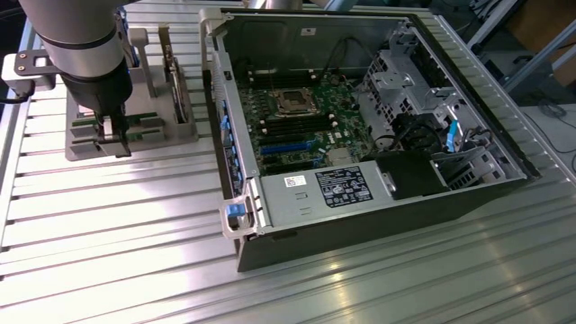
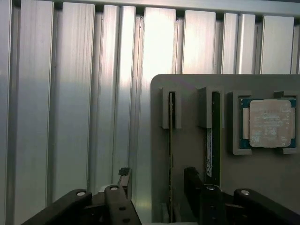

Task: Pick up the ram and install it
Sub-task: 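Pick up the ram and move it above insertion slot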

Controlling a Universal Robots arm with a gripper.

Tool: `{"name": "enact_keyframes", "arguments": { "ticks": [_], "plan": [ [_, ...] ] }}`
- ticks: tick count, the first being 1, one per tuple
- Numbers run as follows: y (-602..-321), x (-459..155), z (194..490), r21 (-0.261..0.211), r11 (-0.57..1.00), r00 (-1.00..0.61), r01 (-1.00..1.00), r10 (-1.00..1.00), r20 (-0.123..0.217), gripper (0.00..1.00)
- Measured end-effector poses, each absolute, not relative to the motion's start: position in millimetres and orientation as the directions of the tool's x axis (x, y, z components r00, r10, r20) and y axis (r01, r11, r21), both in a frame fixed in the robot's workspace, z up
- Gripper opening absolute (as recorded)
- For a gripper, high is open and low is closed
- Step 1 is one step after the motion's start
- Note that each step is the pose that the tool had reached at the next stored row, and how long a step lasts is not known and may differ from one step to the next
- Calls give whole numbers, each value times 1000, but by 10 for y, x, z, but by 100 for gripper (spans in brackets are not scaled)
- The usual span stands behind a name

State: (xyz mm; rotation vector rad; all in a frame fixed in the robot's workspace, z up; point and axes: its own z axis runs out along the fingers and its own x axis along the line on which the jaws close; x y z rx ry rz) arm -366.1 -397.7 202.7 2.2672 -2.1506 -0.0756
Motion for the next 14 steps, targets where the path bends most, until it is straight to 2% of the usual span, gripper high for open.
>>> {"name": "enact_keyframes", "arguments": {
  "ticks": [1, 2, 4, 5, 6, 14],
  "plan": [
    [-3977, -3661, 2027, 45, -53, 52, -998, -998, -24, 43],
    [-3977, -3661, 2027, 45, -53, 52, -998, -998, -24, 43],
    [-3977, -3660, 2027, 45, -53, 52, -998, -998, -24, 31],
    [-3977, -3661, 2027, 45, -53, 52, -998, -998, -24, 19],
    [-3977, -3661, 2027, 45, -53, 52, -998, -998, -24, 13],
    [-3977, -3661, 2027, 45, -53, 52, -998, -998, -24, 13]
  ]
}}
